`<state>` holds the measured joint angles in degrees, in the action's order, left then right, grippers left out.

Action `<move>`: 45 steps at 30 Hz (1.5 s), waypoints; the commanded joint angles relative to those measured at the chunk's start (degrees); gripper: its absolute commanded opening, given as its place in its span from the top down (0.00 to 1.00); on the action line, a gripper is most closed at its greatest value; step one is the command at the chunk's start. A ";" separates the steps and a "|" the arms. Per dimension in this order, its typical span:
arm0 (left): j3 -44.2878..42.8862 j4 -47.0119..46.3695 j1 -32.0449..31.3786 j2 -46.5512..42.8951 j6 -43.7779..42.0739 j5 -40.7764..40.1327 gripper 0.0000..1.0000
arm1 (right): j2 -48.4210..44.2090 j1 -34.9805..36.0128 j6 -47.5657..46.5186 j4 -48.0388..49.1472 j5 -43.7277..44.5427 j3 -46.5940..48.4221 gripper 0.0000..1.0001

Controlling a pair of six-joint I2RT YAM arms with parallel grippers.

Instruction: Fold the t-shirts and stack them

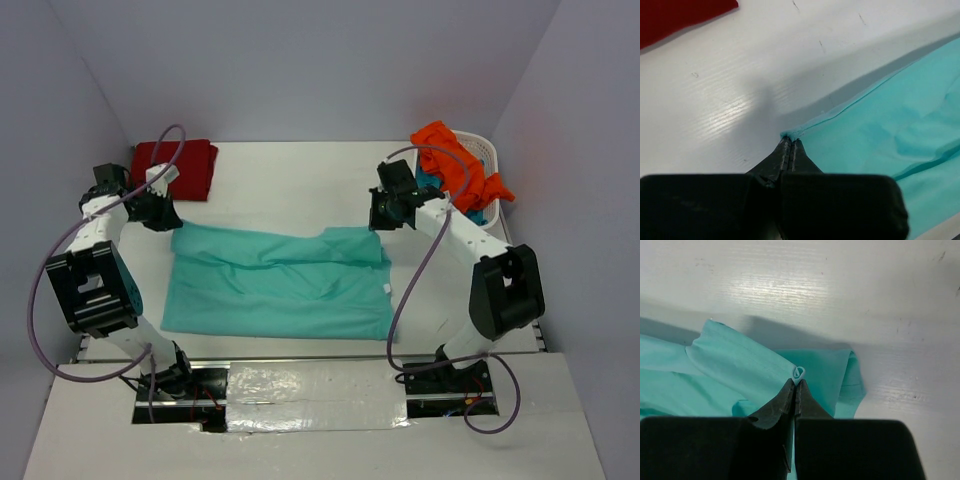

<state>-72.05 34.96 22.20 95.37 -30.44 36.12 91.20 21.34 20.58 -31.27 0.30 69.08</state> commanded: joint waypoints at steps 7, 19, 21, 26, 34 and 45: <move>5.16 0.80 6.35 -12.14 -8.91 6.94 1.00 | -12.43 -0.07 -0.10 -3.89 -0.03 -9.74 1.00; 18.96 13.39 7.34 -12.06 -28.37 0.28 1.00 | -19.13 4.23 7.02 1.64 -7.94 -27.33 1.00; 19.49 11.98 7.34 -11.70 -27.58 -1.74 1.00 | -18.95 4.23 6.93 2.17 -8.12 -28.64 1.00; 18.97 11.44 7.34 -9.86 -27.39 -3.77 0.98 | -18.87 4.41 5.97 3.22 -9.69 -30.58 0.97; 13.79 18.29 7.34 -6.08 -28.28 -7.11 0.45 | -24.04 4.32 0.70 -0.29 -10.32 -25.85 0.44; 2.97 20.96 7.25 -5.99 -22.41 -3.50 0.26 | -1.69 8.36 2.80 10.87 -16.03 -10.47 0.93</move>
<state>-68.42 57.56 29.43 89.80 -57.49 30.48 80.97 29.28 22.35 -23.35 -13.85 56.51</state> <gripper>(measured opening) 0.811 0.163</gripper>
